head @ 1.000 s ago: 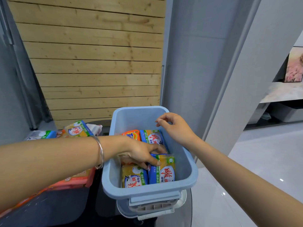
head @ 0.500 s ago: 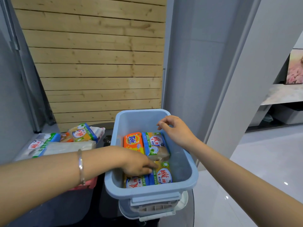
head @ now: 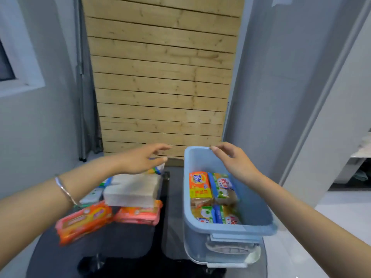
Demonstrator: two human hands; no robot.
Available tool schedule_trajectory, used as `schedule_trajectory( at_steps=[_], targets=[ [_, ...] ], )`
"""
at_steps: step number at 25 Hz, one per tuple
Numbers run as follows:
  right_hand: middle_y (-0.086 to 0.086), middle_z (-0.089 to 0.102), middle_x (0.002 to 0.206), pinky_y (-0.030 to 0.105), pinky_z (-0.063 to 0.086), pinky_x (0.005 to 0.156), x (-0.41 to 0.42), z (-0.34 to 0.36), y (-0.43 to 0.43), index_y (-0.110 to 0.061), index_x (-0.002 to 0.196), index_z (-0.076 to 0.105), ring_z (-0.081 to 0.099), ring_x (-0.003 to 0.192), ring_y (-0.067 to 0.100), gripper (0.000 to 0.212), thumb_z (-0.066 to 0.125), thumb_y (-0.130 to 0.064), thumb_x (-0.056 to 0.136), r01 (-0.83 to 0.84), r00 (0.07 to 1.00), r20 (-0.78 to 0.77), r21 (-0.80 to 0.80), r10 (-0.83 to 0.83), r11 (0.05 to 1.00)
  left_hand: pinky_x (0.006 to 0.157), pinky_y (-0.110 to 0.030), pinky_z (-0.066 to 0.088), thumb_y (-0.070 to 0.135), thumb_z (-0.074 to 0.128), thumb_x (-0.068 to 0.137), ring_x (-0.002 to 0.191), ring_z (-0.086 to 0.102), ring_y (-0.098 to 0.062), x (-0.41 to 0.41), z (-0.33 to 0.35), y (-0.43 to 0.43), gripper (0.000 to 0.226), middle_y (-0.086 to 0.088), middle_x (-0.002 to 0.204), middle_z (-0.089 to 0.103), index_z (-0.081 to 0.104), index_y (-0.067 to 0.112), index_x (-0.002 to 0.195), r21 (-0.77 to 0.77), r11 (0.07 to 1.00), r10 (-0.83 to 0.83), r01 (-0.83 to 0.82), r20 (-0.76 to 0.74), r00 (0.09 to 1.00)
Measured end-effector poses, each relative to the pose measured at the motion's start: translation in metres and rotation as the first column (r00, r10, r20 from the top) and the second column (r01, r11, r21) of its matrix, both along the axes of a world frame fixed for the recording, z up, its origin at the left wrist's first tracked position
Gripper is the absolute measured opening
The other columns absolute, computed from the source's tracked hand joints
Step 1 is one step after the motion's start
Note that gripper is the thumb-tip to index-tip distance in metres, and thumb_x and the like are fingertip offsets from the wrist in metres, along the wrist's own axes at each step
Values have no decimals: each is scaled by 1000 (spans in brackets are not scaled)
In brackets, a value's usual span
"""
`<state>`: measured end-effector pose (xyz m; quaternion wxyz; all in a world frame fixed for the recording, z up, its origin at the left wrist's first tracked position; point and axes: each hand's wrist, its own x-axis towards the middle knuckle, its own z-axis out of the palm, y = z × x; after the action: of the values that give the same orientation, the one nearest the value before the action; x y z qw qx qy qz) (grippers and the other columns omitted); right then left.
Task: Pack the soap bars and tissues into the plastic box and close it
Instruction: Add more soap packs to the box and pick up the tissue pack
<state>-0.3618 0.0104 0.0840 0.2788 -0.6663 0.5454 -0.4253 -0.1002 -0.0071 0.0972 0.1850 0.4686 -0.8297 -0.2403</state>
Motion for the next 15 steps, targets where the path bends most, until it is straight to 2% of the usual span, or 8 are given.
schedule_trajectory(
  at_steps=[2, 3, 5, 7, 10, 12, 15],
  targets=[
    [-16, 64, 90, -3, 39, 68, 39, 9, -2, -21, 97, 63, 58, 79, -15, 13, 56, -31, 92, -80, 997, 23, 39, 79, 996, 75, -8, 43, 24, 49, 95, 108, 52, -11, 52, -6, -4, 47, -7, 140, 49, 40, 16, 139, 34, 987, 158, -156, -49, 986],
    [-14, 64, 94, -3, 41, 69, 60, 10, -5, -21, 101, 62, 58, 81, -13, 15, 57, -32, 91, -124, 992, 28, 82, 122, 989, 82, -12, 44, 23, 50, 94, 112, 53, -15, 77, -12, -6, 48, -8, 143, 47, 39, 13, 140, 42, 970, 240, -238, -54, 969],
    [-7, 63, 110, 8, 45, 85, 98, 7, -16, -20, 111, 60, 58, 99, 0, 31, 58, -41, 88, -174, 985, 25, 214, 173, 961, 99, -26, 39, 22, 54, 93, 126, 49, -24, 121, -27, -10, 56, -12, 148, 40, 32, 9, 143, 86, 914, 401, -397, -28, 916],
    [-3, 59, 125, 27, 42, 102, 132, -3, -36, -17, 123, 55, 53, 116, 12, 52, 59, -51, 84, -168, 985, 14, 349, 173, 922, 106, -31, 32, 29, 56, 91, 136, 39, -27, 153, -45, -13, 67, -14, 152, 33, 24, 7, 146, 192, 845, 505, -498, 17, 863],
    [4, 49, 141, 34, 35, 109, 164, -25, -72, -14, 138, 44, 43, 131, 20, 73, 59, -58, 81, -144, 983, -28, 496, 182, 856, 99, -26, 32, 40, 51, 91, 138, 35, -24, 169, -67, -25, 70, -11, 153, 31, 22, 7, 147, 334, 784, 524, -524, 96, 846],
    [6, 40, 149, 39, 30, 113, 180, -38, -98, -13, 143, 36, 36, 138, 26, 85, 59, -63, 79, -126, 981, -46, 581, 187, 804, 102, -29, 33, 48, 49, 90, 137, 36, -26, 172, -82, -40, 77, -14, 153, 31, 21, 2, 146, 354, 750, 537, -558, 166, 827],
    [9, 42, 148, 37, 37, 107, 196, -56, -129, -9, 142, 37, 40, 134, 30, 92, 63, -65, 73, -10, 984, -133, 631, 121, 775, 99, -32, 39, 59, 51, 84, 130, 45, -29, 171, -103, -66, 84, -17, 147, 40, 32, -2, 140, 343, 708, 578, -617, 222, 786]
  ],
)
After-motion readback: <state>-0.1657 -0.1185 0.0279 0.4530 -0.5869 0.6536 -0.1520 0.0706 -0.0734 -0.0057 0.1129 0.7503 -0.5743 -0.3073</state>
